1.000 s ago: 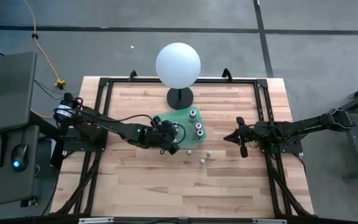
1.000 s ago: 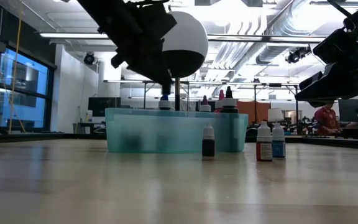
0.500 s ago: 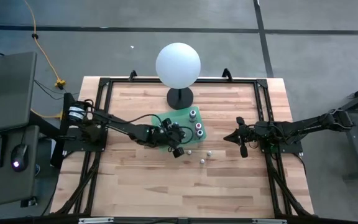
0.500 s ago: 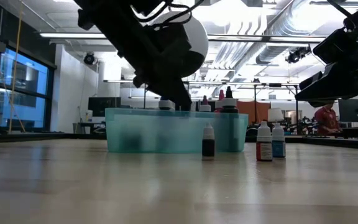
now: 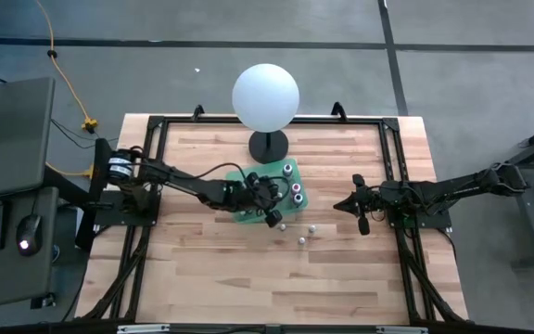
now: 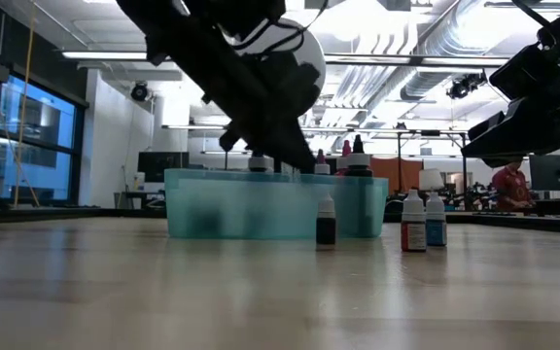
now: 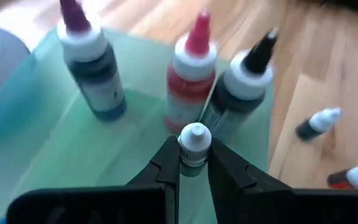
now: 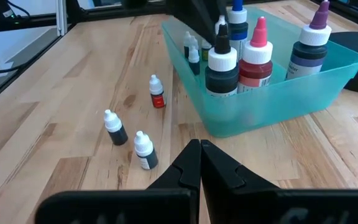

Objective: Pick & Place food coloring
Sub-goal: Put the small purple food coloring bottle into the bin

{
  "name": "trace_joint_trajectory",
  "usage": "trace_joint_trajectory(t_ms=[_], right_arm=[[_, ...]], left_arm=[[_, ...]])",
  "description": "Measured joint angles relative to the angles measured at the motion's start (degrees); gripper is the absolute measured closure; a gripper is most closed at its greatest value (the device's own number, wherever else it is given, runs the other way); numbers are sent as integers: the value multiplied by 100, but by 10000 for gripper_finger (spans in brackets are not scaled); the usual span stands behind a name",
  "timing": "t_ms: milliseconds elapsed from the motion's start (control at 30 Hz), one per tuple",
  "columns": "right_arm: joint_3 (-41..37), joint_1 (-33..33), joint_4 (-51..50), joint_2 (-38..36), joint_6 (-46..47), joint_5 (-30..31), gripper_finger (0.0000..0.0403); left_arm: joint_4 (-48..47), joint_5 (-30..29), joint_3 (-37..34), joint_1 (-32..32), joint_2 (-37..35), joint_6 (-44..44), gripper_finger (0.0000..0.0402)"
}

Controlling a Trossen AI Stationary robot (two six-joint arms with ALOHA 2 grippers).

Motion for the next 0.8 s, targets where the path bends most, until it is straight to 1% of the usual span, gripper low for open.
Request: trace_joint_trajectory(t_ms=[67,133,633,800], right_arm=[[0,2,0,0,0,0,400],[0,2,0,0,0,0,401],[0,2,-2,-2,0,0,400],[1,1,-3,0,0,0,400]], left_arm=[[-109,4,-25,0,23,-34,360],[11,33,-14,0,101,-35,360],[-3,283,-8,0,416,65,360],[-5,285,-12,2,455,34,352]])
